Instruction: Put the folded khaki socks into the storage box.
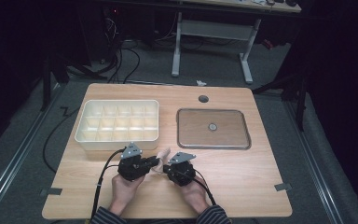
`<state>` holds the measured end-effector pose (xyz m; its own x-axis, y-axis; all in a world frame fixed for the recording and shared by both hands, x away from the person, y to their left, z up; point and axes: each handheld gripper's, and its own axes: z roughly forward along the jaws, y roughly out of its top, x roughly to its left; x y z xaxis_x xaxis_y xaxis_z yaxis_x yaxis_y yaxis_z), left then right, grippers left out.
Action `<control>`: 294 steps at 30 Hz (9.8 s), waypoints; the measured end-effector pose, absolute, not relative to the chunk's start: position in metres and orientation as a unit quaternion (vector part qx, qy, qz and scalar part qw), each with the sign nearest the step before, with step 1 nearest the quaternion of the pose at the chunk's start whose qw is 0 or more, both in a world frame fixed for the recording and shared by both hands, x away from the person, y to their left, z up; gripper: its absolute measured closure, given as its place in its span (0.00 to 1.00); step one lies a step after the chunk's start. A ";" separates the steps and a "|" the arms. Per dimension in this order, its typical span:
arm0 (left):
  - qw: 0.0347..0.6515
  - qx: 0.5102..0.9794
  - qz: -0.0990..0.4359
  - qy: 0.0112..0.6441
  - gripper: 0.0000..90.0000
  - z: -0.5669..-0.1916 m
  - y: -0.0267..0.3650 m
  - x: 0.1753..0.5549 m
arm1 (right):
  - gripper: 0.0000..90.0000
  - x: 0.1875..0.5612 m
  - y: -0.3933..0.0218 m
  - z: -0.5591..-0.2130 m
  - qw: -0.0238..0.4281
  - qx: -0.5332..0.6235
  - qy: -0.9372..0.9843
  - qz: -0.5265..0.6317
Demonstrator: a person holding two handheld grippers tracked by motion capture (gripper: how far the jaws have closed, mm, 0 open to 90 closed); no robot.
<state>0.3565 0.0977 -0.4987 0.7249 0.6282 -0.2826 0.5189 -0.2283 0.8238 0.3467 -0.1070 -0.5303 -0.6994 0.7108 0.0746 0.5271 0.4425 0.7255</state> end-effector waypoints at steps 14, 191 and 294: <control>0.481 0.783 0.061 0.390 0.92 -0.501 0.103 0.357 | 0.88 0.346 -0.118 -0.523 0.118 0.375 0.827 0.401; 0.403 0.805 0.111 0.421 0.49 -0.522 0.093 0.361 | 0.64 0.345 -0.152 -0.518 0.173 0.408 0.810 0.384; 0.407 0.815 0.050 0.409 0.93 -0.513 0.096 0.384 | 0.93 0.349 -0.115 -0.505 0.139 0.382 0.818 0.406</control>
<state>0.3838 0.0958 -0.5132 0.6599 0.7083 -0.2505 0.6262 -0.3343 0.7043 0.3486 -0.1148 -0.5055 -0.6692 0.7385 0.0822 0.5125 0.3786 0.7707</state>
